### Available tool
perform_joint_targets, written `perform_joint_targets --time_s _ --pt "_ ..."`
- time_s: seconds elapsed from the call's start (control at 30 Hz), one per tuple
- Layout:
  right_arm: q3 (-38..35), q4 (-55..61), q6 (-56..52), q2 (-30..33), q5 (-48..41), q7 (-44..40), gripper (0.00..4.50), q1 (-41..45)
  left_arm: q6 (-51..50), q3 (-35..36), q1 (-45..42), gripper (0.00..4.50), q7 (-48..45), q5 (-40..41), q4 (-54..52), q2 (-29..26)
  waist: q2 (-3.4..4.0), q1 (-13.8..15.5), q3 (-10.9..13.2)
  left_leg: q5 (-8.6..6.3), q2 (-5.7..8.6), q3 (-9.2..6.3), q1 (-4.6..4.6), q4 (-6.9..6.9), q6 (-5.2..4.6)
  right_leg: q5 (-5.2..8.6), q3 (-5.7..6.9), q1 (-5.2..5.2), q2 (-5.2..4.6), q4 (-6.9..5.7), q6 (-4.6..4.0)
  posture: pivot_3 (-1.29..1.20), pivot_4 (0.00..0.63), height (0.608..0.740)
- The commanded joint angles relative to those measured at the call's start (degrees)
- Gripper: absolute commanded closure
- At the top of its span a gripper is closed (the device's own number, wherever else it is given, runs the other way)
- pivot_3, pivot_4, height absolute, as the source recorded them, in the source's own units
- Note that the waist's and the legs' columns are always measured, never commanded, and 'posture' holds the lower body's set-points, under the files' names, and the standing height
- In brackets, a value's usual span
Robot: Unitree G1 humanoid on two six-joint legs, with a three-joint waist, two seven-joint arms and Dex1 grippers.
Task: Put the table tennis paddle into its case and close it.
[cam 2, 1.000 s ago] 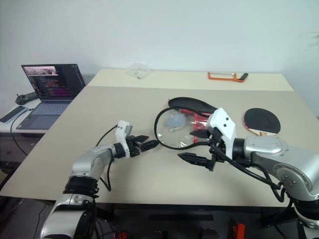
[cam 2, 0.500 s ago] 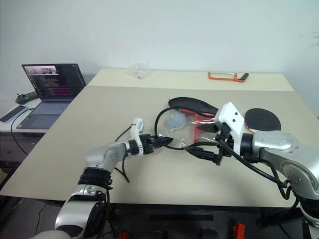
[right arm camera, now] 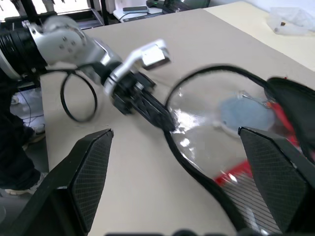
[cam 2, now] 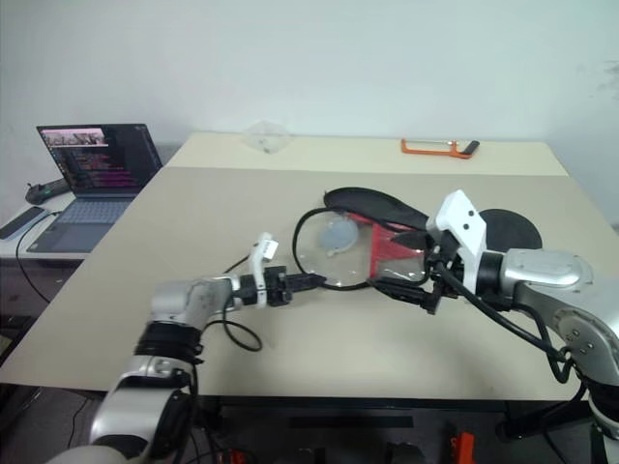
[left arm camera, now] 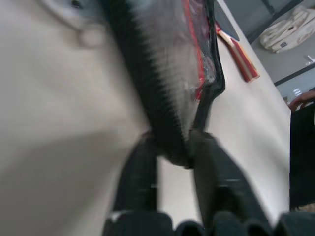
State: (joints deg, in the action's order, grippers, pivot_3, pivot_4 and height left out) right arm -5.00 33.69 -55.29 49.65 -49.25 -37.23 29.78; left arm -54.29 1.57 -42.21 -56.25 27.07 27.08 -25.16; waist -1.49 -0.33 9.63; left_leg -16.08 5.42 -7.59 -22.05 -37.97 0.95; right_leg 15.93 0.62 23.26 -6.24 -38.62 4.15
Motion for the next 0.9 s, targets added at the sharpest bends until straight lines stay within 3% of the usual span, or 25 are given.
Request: perform_joint_targets --time_s 0.03,0.33,0.5,0.6,0.7,0.9 --pt "-1.43 0.55 2.08 0.4 1.03 -0.75 0.0 0.52 -0.56 -1.79 -2.21 4.47 -8.88 1.78 -1.96 -4.31 -0.01 0.05 0.01 0.0 0.0 0.0 0.0 0.0 0.0 0.0 0.0 0.0 0.0 0.0 0.0 0.0 0.15 0.74" --pt "-0.92 0.5 2.3 0.47 1.31 -2.32 0.0 0.43 15.0 -15.89 -4.87 4.47 -34.25 -9.14 5.64 -19.93 0.0 -0.36 0.03 -0.02 -0.02 -0.02 0.0 0.04 0.03 0.0 -0.01 0.01 0.02 0.05 -0.01 0.0 0.15 0.74" --pt "-0.65 0.84 2.12 0.58 1.34 -2.94 0.0 -0.01 29.57 -25.65 -9.74 4.47 -36.25 -13.49 14.69 -25.79 -0.1 -0.27 0.09 -0.03 -0.02 -0.04 -0.02 0.04 0.01 0.0 0.0 0.01 0.0 0.07 0.0 0.0 0.15 0.74" --pt "-0.6 0.99 1.99 0.53 1.27 -3.19 0.0 -0.19 38.6 -25.35 -16.68 4.47 -34.4 -19.26 26.74 -23.86 -0.27 -0.13 0.2 -0.04 -0.02 -0.05 -0.03 0.03 0.0 0.0 0.04 0.02 0.02 0.06 0.0 0.0 0.15 0.74" --pt "-0.59 0.93 1.86 0.63 1.16 -3.39 0.0 -0.23 45.38 -21.35 -24.9 4.47 -23.5 -21.94 37.64 -19.46 -0.47 0.22 0.31 -0.12 0.0 -0.05 -0.09 -0.02 -0.15 0.01 0.08 0.03 0.03 0.04 0.0 0.0 0.15 0.74" --pt "-0.44 0.75 1.58 0.93 1.07 -3.93 0.0 -0.07 54.41 -17.42 -32.75 4.47 -15.84 -26.66 45.38 -14.81 -0.59 -0.13 0.38 -0.05 0.03 -0.05 -0.55 -0.16 -0.03 -0.01 0.14 0.36 0.0 0.04 0.04 0.0 0.15 0.74"
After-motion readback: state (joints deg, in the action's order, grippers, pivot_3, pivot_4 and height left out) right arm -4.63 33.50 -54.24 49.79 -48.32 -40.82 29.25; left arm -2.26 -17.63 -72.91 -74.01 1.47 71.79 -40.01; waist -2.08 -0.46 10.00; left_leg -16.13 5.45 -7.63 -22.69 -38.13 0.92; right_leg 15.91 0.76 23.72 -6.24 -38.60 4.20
